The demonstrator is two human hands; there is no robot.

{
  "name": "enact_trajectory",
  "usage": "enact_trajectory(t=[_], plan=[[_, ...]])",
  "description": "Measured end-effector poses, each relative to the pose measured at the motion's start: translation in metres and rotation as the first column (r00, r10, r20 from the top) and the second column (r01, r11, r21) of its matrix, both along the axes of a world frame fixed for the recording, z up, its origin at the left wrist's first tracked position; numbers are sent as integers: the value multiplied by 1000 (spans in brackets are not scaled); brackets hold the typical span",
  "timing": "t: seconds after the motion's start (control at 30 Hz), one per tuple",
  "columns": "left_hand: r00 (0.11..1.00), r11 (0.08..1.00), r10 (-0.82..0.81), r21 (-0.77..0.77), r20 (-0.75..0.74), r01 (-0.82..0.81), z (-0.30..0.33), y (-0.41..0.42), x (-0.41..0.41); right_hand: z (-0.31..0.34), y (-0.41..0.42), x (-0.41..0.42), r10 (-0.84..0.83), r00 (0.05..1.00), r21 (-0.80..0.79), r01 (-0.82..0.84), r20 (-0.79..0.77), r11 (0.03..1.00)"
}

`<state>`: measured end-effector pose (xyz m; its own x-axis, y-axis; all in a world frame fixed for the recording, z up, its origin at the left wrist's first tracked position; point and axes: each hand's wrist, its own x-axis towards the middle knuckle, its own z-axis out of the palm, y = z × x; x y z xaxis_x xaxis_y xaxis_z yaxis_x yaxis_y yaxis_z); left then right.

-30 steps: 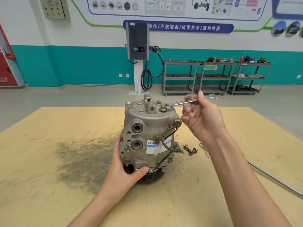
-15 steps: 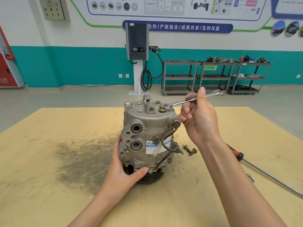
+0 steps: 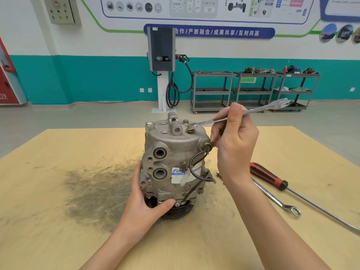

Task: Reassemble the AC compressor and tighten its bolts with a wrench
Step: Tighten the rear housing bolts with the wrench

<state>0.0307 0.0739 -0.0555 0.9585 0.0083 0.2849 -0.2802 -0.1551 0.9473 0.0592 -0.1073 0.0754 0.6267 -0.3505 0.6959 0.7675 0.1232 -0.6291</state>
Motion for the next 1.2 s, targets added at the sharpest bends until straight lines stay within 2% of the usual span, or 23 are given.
enact_trajectory(t=[0.1,0.17,0.23,0.37,0.47,0.57,0.67,0.77,0.93,1.2], plan=[[1000,1000,21,15,-7,-21,1,0,0,1,0,-3,-94,993,-74,99,66,992],[1000,1000,19,9,-11,-19,2,0,1,4,0,-7,-152,973,-174,182,174,968],[1000,1000,17,5,-17,-17,2,0,1,7,0,-10,-217,928,-294,308,304,905],[999,1000,27,14,-28,-26,2,1,0,14,4,-15,-352,796,-434,575,492,693],[999,999,30,19,-25,-29,2,1,0,19,4,-20,-351,795,-430,574,495,697],[999,999,29,20,-17,-29,2,1,1,25,-1,-23,-320,866,-390,467,385,794],[999,999,36,26,-18,-35,1,1,2,30,-10,-20,-197,975,-268,218,104,938],[999,999,32,21,-13,-32,1,1,2,29,-21,-9,-32,993,-97,21,-112,995],[1000,1000,19,13,-7,-19,0,0,2,21,-29,7,213,922,108,-187,-323,976],[1000,1000,14,23,3,-14,-3,2,3,15,-31,14,468,775,300,-368,-425,880]])
